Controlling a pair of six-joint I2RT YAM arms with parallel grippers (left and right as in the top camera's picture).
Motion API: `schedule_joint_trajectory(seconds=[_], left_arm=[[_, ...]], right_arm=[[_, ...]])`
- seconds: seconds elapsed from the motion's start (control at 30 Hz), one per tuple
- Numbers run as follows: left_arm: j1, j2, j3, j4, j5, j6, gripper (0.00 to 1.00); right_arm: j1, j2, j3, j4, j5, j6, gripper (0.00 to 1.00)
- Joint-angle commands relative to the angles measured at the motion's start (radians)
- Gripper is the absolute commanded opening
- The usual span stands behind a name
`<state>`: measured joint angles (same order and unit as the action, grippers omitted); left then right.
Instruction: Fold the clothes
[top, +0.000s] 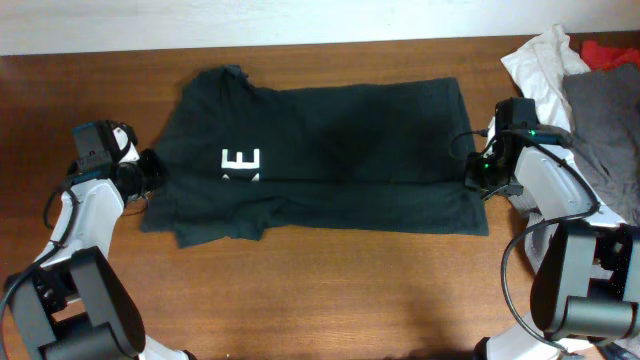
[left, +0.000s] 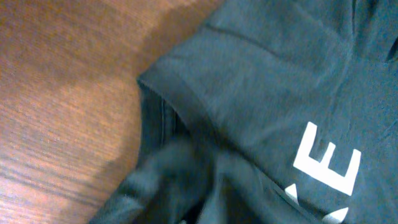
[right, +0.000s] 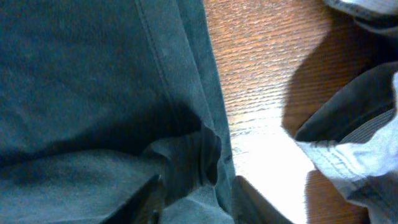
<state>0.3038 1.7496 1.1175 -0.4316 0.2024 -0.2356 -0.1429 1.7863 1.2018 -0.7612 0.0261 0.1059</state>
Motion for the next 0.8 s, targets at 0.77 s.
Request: schedule_joint_trajectory(seconds=[0.77], left_arm=[[-0.003, 0.006, -0.008, -0.355, 0.179, -0.006, 0.8]], right_arm=[[0.005, 0.005, -0.003, 0.075, -0.056, 0.007, 0.09]])
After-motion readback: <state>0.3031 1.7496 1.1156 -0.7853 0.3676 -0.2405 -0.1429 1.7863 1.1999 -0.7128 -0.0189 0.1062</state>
